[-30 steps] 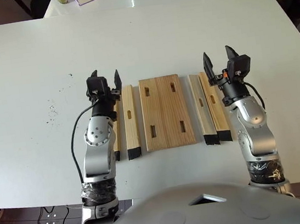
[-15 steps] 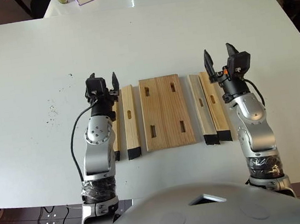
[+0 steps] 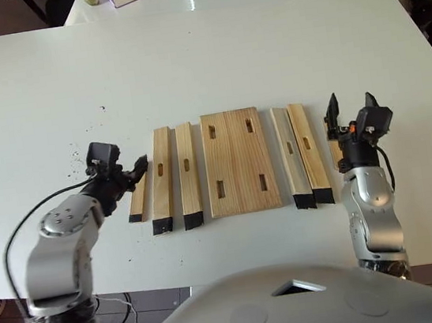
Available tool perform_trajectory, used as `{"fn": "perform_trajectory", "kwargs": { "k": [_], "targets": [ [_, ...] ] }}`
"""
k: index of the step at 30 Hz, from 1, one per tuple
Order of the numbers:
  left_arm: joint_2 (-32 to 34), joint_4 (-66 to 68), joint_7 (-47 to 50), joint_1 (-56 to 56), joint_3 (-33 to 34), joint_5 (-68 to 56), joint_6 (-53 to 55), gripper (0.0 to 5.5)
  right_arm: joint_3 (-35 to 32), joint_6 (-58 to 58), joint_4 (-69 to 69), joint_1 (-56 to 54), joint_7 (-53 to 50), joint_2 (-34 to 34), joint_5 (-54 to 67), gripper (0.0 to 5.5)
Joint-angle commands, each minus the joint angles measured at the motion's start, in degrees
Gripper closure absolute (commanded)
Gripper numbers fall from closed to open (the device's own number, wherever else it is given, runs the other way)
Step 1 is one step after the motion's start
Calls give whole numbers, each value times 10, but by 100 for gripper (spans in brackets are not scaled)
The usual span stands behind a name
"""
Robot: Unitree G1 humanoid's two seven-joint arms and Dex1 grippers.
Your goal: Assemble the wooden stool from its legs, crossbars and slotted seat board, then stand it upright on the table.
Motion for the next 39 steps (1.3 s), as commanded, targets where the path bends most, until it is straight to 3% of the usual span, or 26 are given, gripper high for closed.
{"fn": "perform_trajectory", "kwargs": {
  "k": [1, 6, 14, 24, 35, 39],
  "targets": [
    [42, -17, -28, -22, 17, -36, 77, 233, -6, 14, -53, 25, -17, 11, -7, 211],
    [57, -37, -33, 31, 13, -42, 95, 233, -16, 35, -78, 34, -16, 13, 1, 211],
    [82, 20, -40, 136, -13, -9, 14, 233, -5, 48, -86, 42, -9, 14, 0, 211],
    [75, 100, -32, 150, -36, 2, -42, 233, -5, 55, -86, 38, -8, 15, 0, 211],
    [74, 138, -50, 101, -23, -35, -40, 386, -1, 53, -85, 30, -21, 27, -6, 208],
    [52, 154, -30, 25, -10, -53, -28, 445, -12, 56, -80, 6, -18, 17, -2, 208]
  ]
}}
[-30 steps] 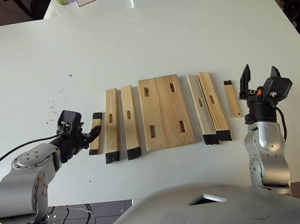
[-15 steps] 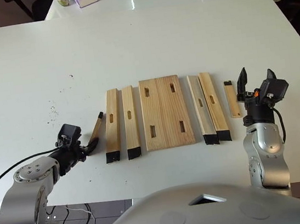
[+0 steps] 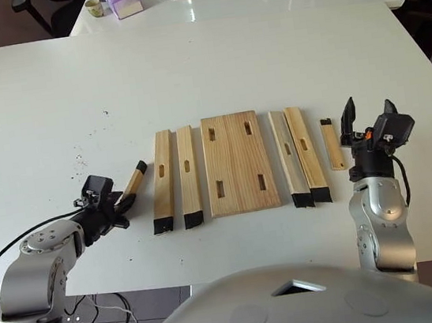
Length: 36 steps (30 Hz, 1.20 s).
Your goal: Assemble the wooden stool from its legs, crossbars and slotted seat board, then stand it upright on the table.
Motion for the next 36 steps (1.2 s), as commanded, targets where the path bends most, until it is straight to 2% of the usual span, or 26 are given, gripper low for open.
{"fn": "perform_trajectory", "kwargs": {
  "k": [1, 4, 10, 13, 19, 22, 24, 30, 36],
  "targets": [
    [-42, 42, 32, -92, 5, -15, 32, 459, -15, 12, -1, -43, 5, -11, 6, 208],
    [-89, 65, 61, -211, 13, -26, -2, 507, -43, 30, -2, -88, 26, -43, 22, 208],
    [-122, 72, 91, -371, 50, -41, -98, 509, -86, 70, 16, -183, 77, -112, 57, 208],
    [-133, 31, 77, -413, 14, -46, -146, 509, -76, 100, 9, -221, 120, -131, 96, 208],
    [-153, -60, 26, -387, -149, 17, -288, 509, -60, 319, -86, -300, 250, -162, 435, 208],
    [-149, -56, 10, -366, -213, 87, -385, 509, -78, 398, -97, -347, 248, -195, 599, 208],
    [-149, -41, 11, -355, -232, 121, -437, 509, -85, 426, -94, -377, 229, -215, 699, 208],
    [-155, -30, 14, -342, -260, 183, -544, 509, -69, 445, -81, -405, 160, -239, 820, 208],
    [-165, -27, 19, -331, -267, 204, -588, 509, -47, 438, -81, -392, 143, -262, 842, 208]
  ]
}}
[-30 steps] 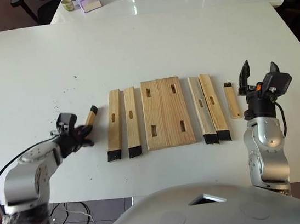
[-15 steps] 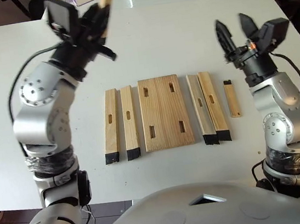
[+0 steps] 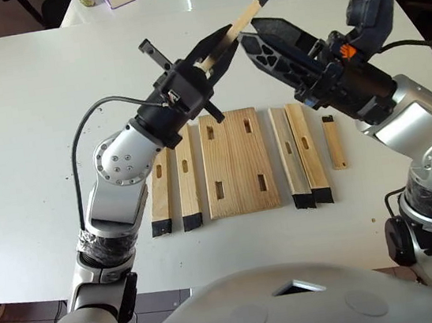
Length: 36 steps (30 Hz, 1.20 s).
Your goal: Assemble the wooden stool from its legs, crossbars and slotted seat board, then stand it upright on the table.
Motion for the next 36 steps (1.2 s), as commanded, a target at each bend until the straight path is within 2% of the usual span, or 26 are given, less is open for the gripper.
{"fn": "perform_trajectory", "kwargs": {
  "k": [1, 9, 23, 36],
  "targets": [
    [-8, 1, -2, 6, -4, 8, -13, 509, 7, 0, -1, 9, -2, -22, 10, 208],
    [-9, -18, -15, 29, 0, -10, -4, 509, 14, -10, 8, 16, 22, -54, -22, 208],
    [-6, -31, -37, 61, -14, 5, -23, 509, 32, -24, 24, -11, 36, -55, -51, 208],
    [-8, -21, -37, 55, -10, 20, -39, 509, 41, -17, 32, -12, 72, -76, -87, 396]
  ]
}}
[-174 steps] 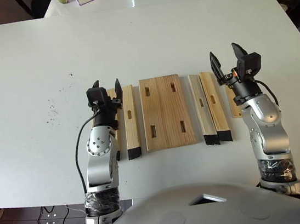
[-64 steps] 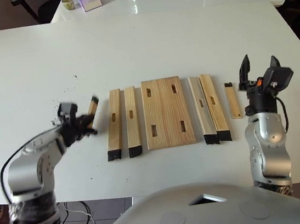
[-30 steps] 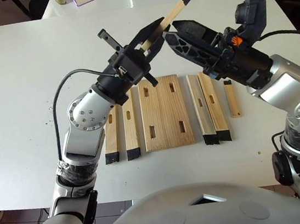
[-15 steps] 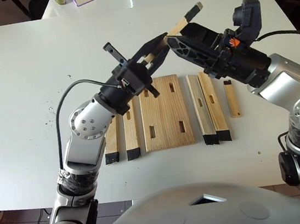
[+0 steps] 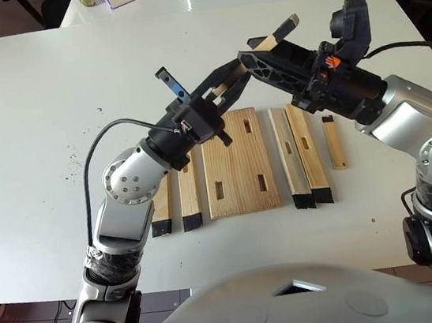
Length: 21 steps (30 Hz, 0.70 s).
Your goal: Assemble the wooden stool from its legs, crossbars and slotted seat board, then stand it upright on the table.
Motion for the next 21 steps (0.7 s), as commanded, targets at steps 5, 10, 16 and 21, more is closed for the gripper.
{"fn": "perform_trajectory", "kwargs": {
  "k": [5, 10, 16, 21],
  "targets": [
    [5, 10, 1, -4, 9, 13, -9, 509, 8, 2, 10, -13, 31, -16, -34, 420],
    [12, 23, -7, 2, 10, 15, 11, 442, 16, -4, 7, -5, 44, -16, -65, 420],
    [8, 60, 10, 7, 19, 29, 24, 356, 2, -35, 15, -14, 55, -23, -130, 420],
    [8, 83, 19, 33, 48, 16, 44, 350, -49, -116, 79, 2, 156, -125, -259, 420]
  ]
}}
